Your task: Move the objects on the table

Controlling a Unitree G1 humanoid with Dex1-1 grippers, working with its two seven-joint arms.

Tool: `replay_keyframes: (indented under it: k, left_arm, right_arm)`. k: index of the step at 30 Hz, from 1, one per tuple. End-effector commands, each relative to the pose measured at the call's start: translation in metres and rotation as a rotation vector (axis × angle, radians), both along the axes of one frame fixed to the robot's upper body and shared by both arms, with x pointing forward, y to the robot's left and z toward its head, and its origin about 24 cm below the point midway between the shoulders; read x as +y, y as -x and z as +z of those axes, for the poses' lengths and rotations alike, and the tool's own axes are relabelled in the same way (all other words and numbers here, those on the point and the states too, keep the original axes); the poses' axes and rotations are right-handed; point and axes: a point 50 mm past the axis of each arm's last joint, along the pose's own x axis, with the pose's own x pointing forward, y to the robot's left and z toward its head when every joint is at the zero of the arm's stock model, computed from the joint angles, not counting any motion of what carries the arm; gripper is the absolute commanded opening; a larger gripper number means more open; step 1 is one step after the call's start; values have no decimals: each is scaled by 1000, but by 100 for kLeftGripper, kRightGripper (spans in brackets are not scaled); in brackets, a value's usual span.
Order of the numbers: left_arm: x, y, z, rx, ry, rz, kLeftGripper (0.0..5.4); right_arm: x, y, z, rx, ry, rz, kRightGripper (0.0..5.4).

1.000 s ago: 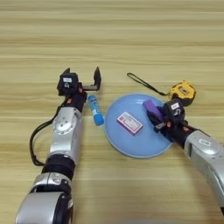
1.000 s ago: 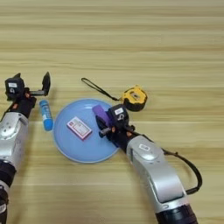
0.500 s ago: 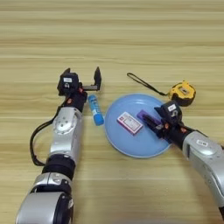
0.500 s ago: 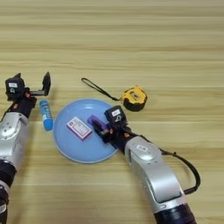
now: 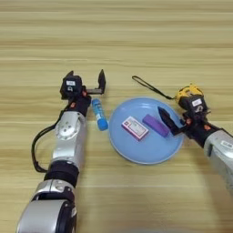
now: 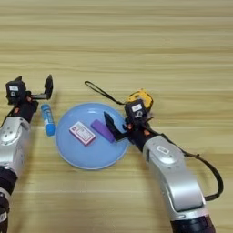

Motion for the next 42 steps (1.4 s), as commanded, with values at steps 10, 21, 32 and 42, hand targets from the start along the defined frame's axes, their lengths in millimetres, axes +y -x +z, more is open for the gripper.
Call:
replay_keyframes:
  k: [10, 21, 32, 42]
  left_arm:
    - [-2, -1, 2, -6, -18, -8, 540]
    - [-2, 0, 2, -5, -19, -9, 540]
    - [-3, 0, 2, -6, -18, -8, 540]
    - [-3, 0, 2, -6, -18, -8, 540]
  right_arm:
    - [-30, -1, -12, 26, 54, -151, 537]
    - [-26, -2, -17, 45, 41, -132, 537]
    - [-26, -11, -35, 99, 56, -136, 537]
    - [-25, -14, -48, 131, 75, -125, 537]
